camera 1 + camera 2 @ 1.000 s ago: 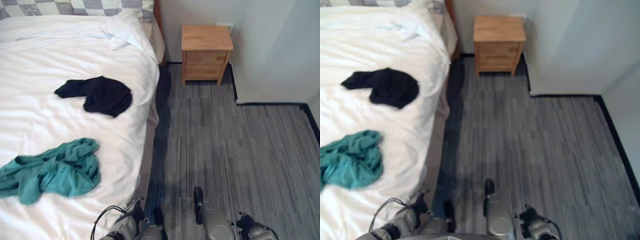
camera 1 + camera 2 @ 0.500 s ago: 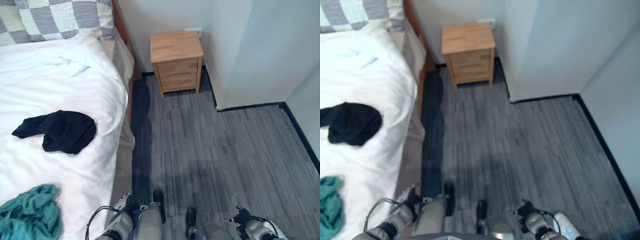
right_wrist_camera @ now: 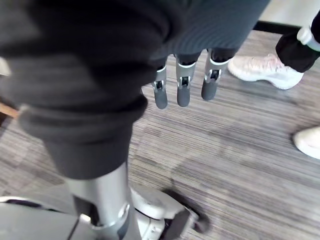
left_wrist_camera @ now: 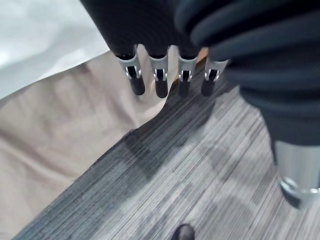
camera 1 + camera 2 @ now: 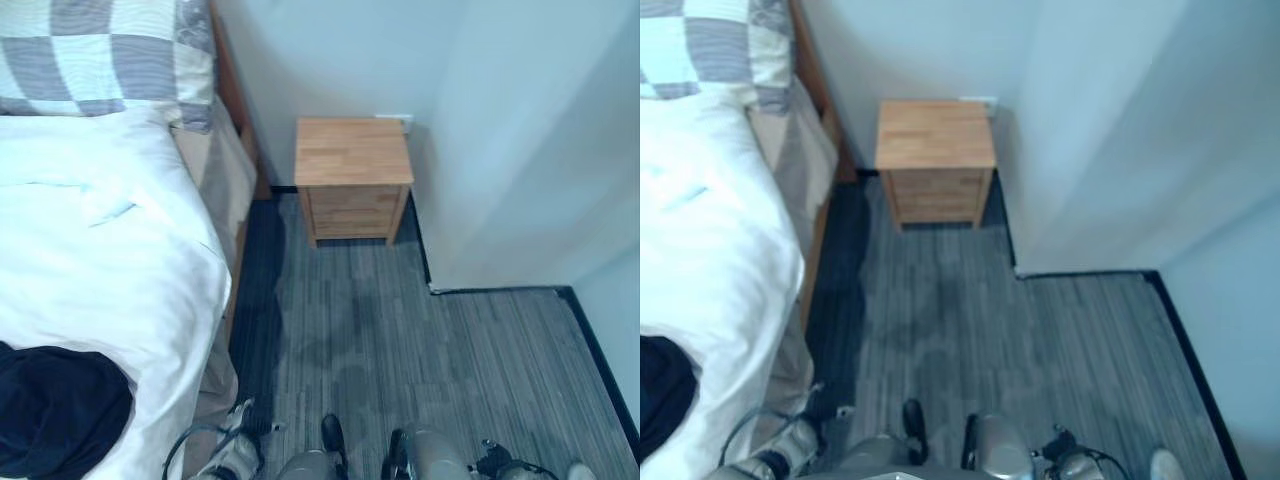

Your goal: Tidy up the quilt and then pick up the clothes from the bed and put them into the laundry hamper.

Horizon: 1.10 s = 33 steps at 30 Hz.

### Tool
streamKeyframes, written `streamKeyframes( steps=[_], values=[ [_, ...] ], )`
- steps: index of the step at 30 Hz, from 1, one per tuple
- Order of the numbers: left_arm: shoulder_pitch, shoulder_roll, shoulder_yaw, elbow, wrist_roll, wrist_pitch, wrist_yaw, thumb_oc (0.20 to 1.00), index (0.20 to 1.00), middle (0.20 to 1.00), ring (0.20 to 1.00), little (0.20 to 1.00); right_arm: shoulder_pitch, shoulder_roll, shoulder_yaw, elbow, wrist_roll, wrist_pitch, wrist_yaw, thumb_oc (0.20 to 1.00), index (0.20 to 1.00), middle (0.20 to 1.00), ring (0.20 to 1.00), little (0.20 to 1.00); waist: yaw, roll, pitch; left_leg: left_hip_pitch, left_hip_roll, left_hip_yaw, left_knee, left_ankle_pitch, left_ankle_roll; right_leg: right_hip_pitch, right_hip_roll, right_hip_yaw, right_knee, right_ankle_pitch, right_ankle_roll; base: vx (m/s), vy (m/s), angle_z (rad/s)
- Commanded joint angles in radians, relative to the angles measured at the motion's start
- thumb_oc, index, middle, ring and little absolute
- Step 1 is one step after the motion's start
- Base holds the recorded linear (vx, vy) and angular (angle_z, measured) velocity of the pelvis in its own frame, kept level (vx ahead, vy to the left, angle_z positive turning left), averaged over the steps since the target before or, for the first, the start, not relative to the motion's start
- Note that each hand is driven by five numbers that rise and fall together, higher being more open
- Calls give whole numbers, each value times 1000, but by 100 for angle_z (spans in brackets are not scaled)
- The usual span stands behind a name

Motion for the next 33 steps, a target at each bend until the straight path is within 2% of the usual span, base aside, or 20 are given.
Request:
streamKeyframes(
  steps=[1,2,5,6,8,10,11,13,16,18,20,22,23,24,26,28,29,30,31,33],
  values=[
    [12,38,-1,-21,-6,-9,22,1000,1000,1000,1000,1000,-54,-21,-22,-34,42,-15,-3,1000,1000,1000,1000,1000,-8,-20,50,57,51,-77,-6,-114,-186,107,18,165,-500,178,42,614,-224,97],
    [9,38,-1,-25,3,-11,18,1000,1000,1000,1000,1000,-52,-23,-19,-33,39,-13,4,1000,1000,1000,1000,1000,-17,-24,49,72,52,-94,-5,-126,-194,80,24,244,-538,205,66,430,-156,104],
    [12,41,1,-22,10,-14,17,1000,1000,1000,1000,1000,-69,-35,12,-37,9,-5,12,1000,1000,1000,1000,1000,-18,-25,51,114,69,-119,22,-175,-201,56,35,306,-509,219,89,449,-198,125],
    [22,32,3,-17,-3,-16,19,1000,1000,1000,1000,1000,-72,-42,34,-78,-16,-11,14,1000,1000,1000,1000,1000,-10,-25,38,94,65,-147,117,-186,-201,71,34,277,-481,218,58,446,-226,60],
    [34,21,10,-18,-10,-15,20,1000,1000,1000,1000,1000,-67,-60,47,-122,-41,-17,14,1000,1000,1000,1000,1000,-13,-17,36,60,69,-168,210,-169,-215,96,32,251,-476,214,38,333,-212,44],
    [41,6,16,-32,-20,-15,40,1000,1000,1000,1000,1000,-66,-111,48,-234,-61,-30,9,1000,1000,1000,1000,1000,-9,-15,47,-9,113,-86,361,-122,-231,165,-9,168,-504,194,6,347,-279,192],
    [53,1,33,-54,-18,-5,62,1000,1000,1000,1000,1000,-33,-189,33,-460,-101,-46,20,1000,1000,1000,1000,1000,-9,-30,44,-82,194,121,368,-95,-232,269,-64,26,-545,153,-6,324,-233,294],
    [75,-9,67,-60,-27,-4,78,1000,1000,1000,1000,1000,19,-255,-3,-644,-127,-77,31,1000,1000,1000,1000,1000,-7,-33,27,-118,181,211,284,-106,-249,340,-82,-65,-576,122,14,304,-73,234],
    [106,-22,94,-35,-10,4,70,1000,1000,1000,1000,1000,91,-321,-91,-833,-142,-101,31,1000,1000,1000,1000,1000,-26,-12,1,-105,225,441,140,-1,-274,396,-101,-230,-557,98,31,163,24,148],
    [124,-23,109,-27,-12,8,62,1000,1000,1000,1000,1000,103,-336,-123,-887,-159,-97,28,1000,1000,1000,1000,1000,-27,-6,-19,-96,221,458,114,4,-265,414,-107,-267,-541,93,33,222,118,146],
    [160,-24,131,-4,-5,16,35,1000,1000,1000,1000,1000,118,-372,-187,-964,-224,-85,15,1000,1000,1000,1000,1000,-25,-11,-43,-72,153,385,58,-18,-227,398,-175,-318,-355,109,44,292,280,114],
    [170,-23,126,18,7,22,10,1000,1000,1000,1000,1000,83,-375,-207,-981,-230,-78,-6,1000,1000,1000,1000,1000,-32,-20,-38,-23,112,369,16,-50,-189,343,-226,-298,-159,192,72,202,242,98],
    [170,-23,127,18,7,22,10,1000,1000,1000,1000,1000,82,-375,-206,-981,-231,-77,-6,1000,1000,1000,1000,1000,-33,-23,-36,-20,104,370,11,-51,-185,337,-235,-293,-146,190,77,179,192,118],
    [178,1,120,26,21,34,4,1000,1000,1000,1000,1000,25,-385,-200,-982,-240,-65,-17,1000,1000,1000,1000,1000,-40,-29,-9,9,98,332,-4,-69,-163,244,-231,-201,15,229,93,138,95,89],
    [178,16,114,27,29,32,-3,1000,1000,1000,1000,1000,-23,-417,-192,-954,-271,-52,-34,1000,1000,1000,1000,1000,-40,-36,9,20,104,278,-6,-76,-164,162,-158,-89,23,168,78,146,21,90],
    [176,15,115,27,29,32,-3,1000,1000,1000,1000,1000,-27,-417,-191,-951,-271,-53,-35,1000,1000,1000,1000,1000,-39,-34,9,20,105,279,-6,-77,-165,160,-157,-88,25,166,76,87,-82,83],
    [165,29,94,23,41,23,-5,1000,1000,1000,1000,1000,-76,-463,-194,-926,-279,-40,-49,1000,1000,1000,1000,1000,-25,-40,19,3,110,214,-6,-61,-177,160,-88,-25,-225,122,54,119,-138,55],
    [165,29,94,23,41,23,-5,1000,1000,1000,1000,1000,-78,-463,-193,-924,-278,-40,-50,1000,1000,1000,1000,1000,-28,-38,21,4,113,211,-6,-60,-177,167,-85,-30,-233,125,54,185,-206,86],
    [151,38,81,25,47,16,-5,1000,1000,1000,1000,1000,-105,-479,-181,-899,-286,-38,-62,1000,1000,1000,1000,1000,-24,-45,20,0,108,183,-6,-65,-182,183,-74,-12,-341,135,50,167,-141,103],
    [134,42,51,22,61,5,-15,1000,1000,1000,1000,1000,-131,-499,-180,-866,-288,-19,-69,1000,1000,1000,1000,1000,-28,-60,11,-6,92,119,-6,-80,-190,175,-34,91,-469,166,57,261,-207,122]
  ],
)
